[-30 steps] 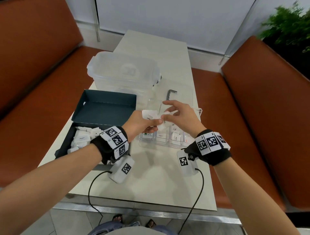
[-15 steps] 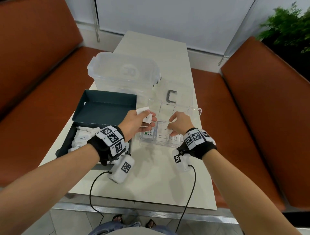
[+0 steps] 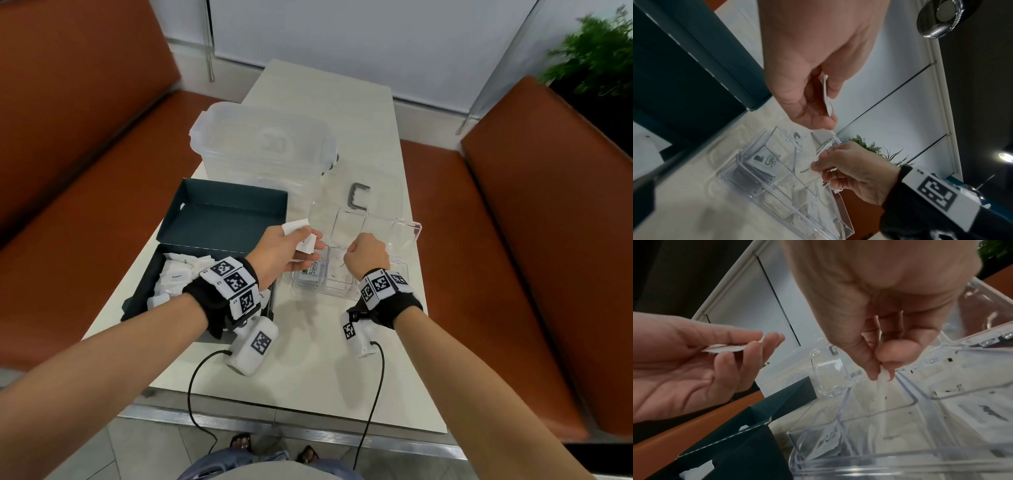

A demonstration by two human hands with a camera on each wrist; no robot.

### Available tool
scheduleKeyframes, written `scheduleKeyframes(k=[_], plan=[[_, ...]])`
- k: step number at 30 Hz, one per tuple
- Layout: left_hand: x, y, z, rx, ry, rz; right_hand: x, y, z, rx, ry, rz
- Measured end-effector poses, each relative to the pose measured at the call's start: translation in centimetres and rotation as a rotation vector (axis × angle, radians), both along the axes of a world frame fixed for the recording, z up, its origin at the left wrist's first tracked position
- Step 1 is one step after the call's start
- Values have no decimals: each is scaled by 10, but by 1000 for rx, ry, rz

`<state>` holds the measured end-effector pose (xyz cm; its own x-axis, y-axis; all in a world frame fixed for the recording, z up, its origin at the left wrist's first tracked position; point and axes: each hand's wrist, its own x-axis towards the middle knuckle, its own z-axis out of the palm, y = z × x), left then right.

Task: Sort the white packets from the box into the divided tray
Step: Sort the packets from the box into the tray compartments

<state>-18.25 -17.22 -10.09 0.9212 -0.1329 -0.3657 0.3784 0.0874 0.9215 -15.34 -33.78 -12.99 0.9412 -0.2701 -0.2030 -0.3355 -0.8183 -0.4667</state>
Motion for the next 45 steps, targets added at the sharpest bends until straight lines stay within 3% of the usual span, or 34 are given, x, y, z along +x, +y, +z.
scheduleKeyframes(k=[7, 17, 25, 30, 34, 37, 41, 45], plan=[[2, 0, 1, 6, -22, -20, 6, 4, -8, -31, 90, 56], [6, 0, -1, -5, -7, -7, 14, -7, -2, -560, 142, 545], [10, -2, 2, -182, 136, 1, 9, 0, -12, -653, 153, 608], [10, -3, 4, -320, 199, -27, 4, -8, -2, -487, 77, 546], [14, -9, 4, -300, 174, -49, -2, -18, 16, 43, -210, 273], [17, -19, 3, -273, 135, -97, -8, -19, 33, 405, -299, 227], [20, -34, 2, -205, 63, -173, -13, -30, 42, 465, -245, 264], [21, -49, 2, -179, 82, -189, -12, -51, 46, 517, -282, 157]])
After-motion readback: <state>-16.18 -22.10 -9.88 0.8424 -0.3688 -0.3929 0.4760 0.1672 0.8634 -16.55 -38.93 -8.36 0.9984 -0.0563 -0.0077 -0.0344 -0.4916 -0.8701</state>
